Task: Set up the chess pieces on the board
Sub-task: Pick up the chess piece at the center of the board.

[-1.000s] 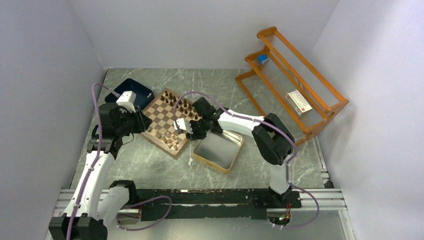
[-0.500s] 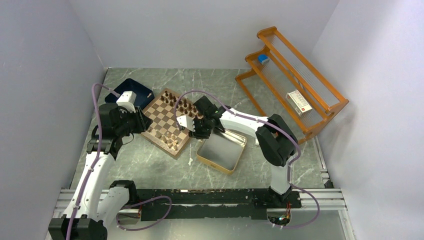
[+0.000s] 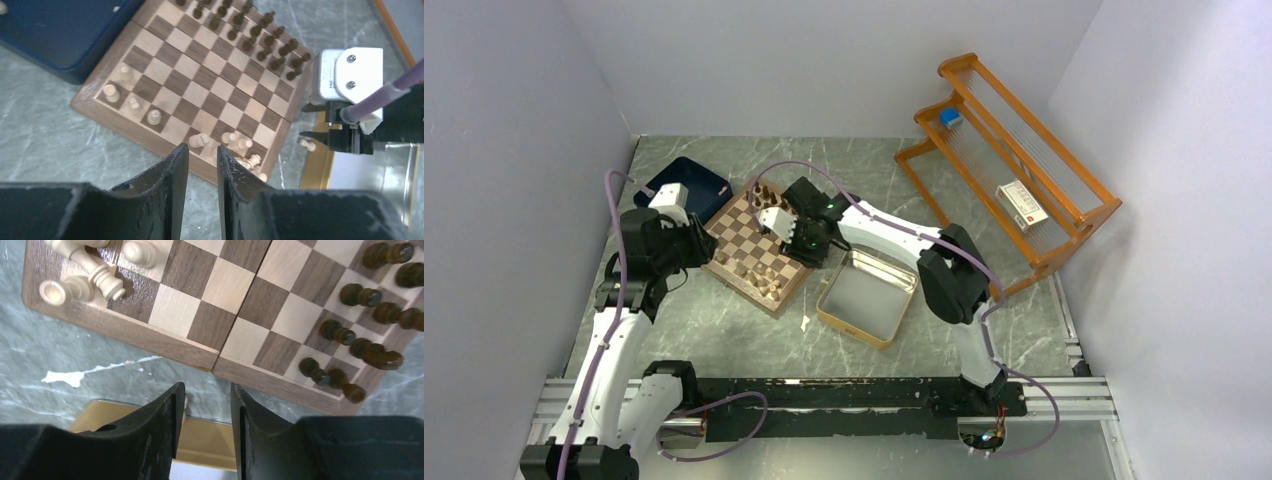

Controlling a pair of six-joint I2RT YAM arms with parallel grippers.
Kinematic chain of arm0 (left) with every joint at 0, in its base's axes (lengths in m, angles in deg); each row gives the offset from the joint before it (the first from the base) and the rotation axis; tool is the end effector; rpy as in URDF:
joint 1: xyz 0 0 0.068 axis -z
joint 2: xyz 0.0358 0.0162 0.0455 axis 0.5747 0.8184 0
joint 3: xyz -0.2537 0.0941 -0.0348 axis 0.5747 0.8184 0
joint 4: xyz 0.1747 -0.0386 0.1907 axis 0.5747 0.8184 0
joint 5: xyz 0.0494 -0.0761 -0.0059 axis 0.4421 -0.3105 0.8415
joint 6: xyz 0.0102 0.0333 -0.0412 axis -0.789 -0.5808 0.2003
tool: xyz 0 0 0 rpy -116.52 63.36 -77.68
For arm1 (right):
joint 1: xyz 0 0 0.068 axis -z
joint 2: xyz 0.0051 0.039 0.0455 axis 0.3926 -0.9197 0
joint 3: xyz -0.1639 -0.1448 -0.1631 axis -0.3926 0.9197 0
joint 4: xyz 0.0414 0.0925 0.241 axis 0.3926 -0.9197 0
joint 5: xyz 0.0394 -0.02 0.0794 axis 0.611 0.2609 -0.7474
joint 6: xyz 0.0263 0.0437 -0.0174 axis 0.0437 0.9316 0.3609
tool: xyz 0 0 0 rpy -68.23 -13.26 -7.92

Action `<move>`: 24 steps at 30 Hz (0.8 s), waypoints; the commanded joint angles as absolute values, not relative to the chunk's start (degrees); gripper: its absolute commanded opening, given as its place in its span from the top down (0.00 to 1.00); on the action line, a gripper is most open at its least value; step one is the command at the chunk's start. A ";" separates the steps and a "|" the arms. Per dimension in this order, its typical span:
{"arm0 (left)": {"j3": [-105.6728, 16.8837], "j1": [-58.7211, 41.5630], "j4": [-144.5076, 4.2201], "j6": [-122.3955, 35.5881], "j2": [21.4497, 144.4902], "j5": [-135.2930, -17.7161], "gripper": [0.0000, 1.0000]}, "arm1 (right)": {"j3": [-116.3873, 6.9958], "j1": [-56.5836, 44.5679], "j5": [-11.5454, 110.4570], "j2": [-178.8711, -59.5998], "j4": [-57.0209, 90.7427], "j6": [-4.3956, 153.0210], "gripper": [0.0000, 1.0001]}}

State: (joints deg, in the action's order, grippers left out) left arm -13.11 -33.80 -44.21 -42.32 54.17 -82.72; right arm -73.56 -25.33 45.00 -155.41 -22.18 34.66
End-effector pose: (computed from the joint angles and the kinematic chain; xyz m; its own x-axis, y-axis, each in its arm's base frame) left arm 0.1825 -0.0130 0.2871 -0.5334 -0.2003 -0.8218 0.1252 0.9421 -0.3109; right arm 0.2866 0.3345 0.2123 -0.0621 -0.8695 -0.4900 -0.9877 0.1243 -0.0953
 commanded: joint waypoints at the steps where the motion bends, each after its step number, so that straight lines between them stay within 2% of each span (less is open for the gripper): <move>1: -15.97 -34.28 -41.94 -39.96 52.57 -72.35 0.67 | -78.58 -26.70 49.34 -159.79 -31.12 45.49 0.57; 9: -16.49 -34.29 -39.30 -34.96 51.29 -59.66 0.63 | -82.74 -28.54 56.13 -163.46 -37.30 50.71 0.54; 16: -16.77 -34.29 -38.87 -34.50 50.82 -58.42 0.62 | -85.89 -29.08 58.06 -165.85 -40.20 50.71 0.48; 24: -17.03 -34.39 -38.39 -34.33 50.37 -57.29 0.62 | -89.52 -29.26 58.11 -169.26 -44.88 50.23 0.49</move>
